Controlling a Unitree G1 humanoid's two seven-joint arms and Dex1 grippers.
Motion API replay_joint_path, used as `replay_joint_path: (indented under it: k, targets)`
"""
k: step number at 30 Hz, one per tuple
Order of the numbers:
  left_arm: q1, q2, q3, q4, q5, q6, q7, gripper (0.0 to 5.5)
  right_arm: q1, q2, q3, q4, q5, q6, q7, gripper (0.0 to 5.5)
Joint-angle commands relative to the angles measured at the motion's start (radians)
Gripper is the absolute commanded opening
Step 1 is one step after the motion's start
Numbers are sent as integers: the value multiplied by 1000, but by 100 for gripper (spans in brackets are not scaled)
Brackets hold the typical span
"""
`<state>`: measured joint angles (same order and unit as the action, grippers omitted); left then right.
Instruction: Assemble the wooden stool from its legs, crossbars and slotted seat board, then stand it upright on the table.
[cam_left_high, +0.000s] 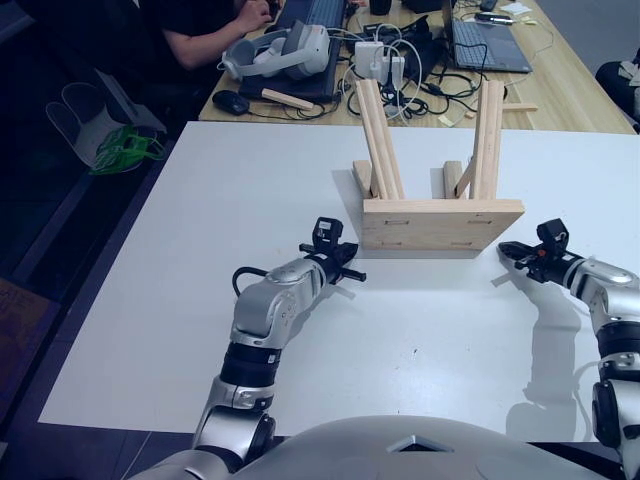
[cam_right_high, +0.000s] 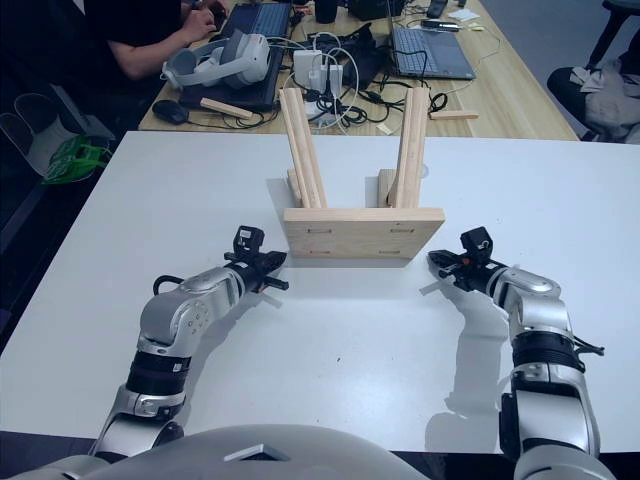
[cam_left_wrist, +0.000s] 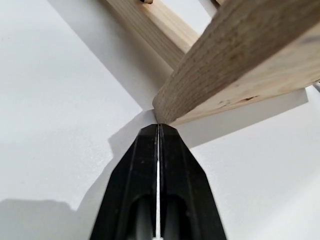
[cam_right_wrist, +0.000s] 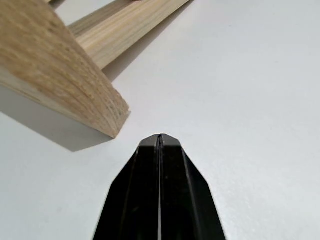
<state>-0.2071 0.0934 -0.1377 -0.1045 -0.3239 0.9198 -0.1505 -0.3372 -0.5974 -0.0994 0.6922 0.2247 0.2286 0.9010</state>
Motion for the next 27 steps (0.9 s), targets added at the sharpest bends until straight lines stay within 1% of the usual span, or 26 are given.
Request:
replay_joint_path:
  k: [1,9,17,27]
  targets:
    - [-29,-23,6,40,22,17,23,5,-35,7,5,27,-12,-21,7,0]
    - [-58,-82,35,112,44,-19,51,5,-44,16,7,39,-17,-31,19,0]
    - [-63,-101,52,131,41,-36,39,5,-39,21,2,34,-12,-27,24,0]
    - [-69,-116,62,143,42,-43,21,5,-29,16,1,14,6,17,75,0]
